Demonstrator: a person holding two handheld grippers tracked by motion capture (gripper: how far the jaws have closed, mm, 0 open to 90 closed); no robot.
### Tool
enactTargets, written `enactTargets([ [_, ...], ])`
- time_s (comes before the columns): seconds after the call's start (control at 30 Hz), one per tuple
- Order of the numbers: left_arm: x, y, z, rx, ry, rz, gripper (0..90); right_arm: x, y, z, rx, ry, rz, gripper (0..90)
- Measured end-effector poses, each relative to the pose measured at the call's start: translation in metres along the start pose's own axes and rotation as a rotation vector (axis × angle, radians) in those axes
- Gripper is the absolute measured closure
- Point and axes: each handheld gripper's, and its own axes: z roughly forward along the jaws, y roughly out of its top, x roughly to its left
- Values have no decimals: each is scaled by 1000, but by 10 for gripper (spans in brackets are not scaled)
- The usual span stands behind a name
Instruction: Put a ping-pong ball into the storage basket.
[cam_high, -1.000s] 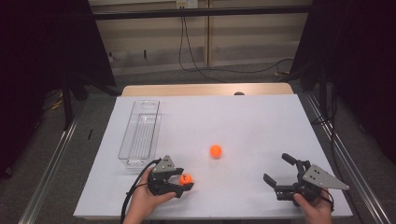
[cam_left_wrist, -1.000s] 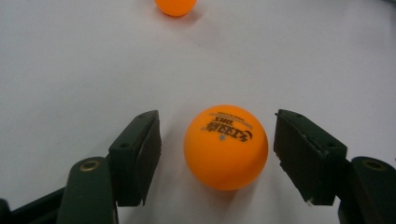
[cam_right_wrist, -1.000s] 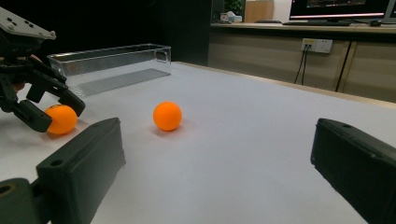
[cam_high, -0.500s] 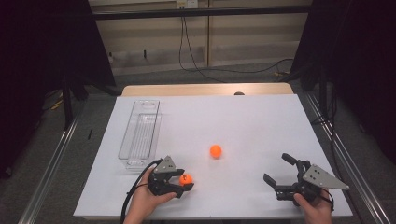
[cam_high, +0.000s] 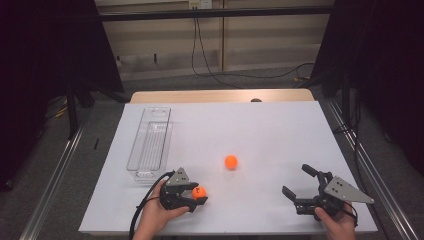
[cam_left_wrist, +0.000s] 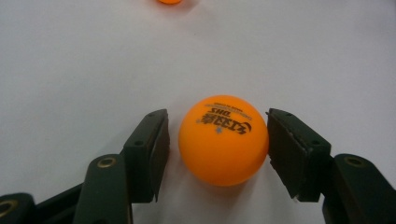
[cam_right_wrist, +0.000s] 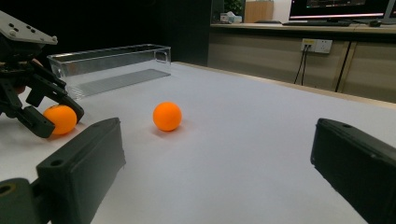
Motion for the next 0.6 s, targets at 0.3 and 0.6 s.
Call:
enactTargets([
  [0.3, 0, 0, 0, 7, 2, 5, 432, 0, 0, 0, -1, 0, -2, 22],
  [0.6, 0, 0, 0, 6, 2, 8, 470, 0, 0, 0, -1, 1, -2, 22],
])
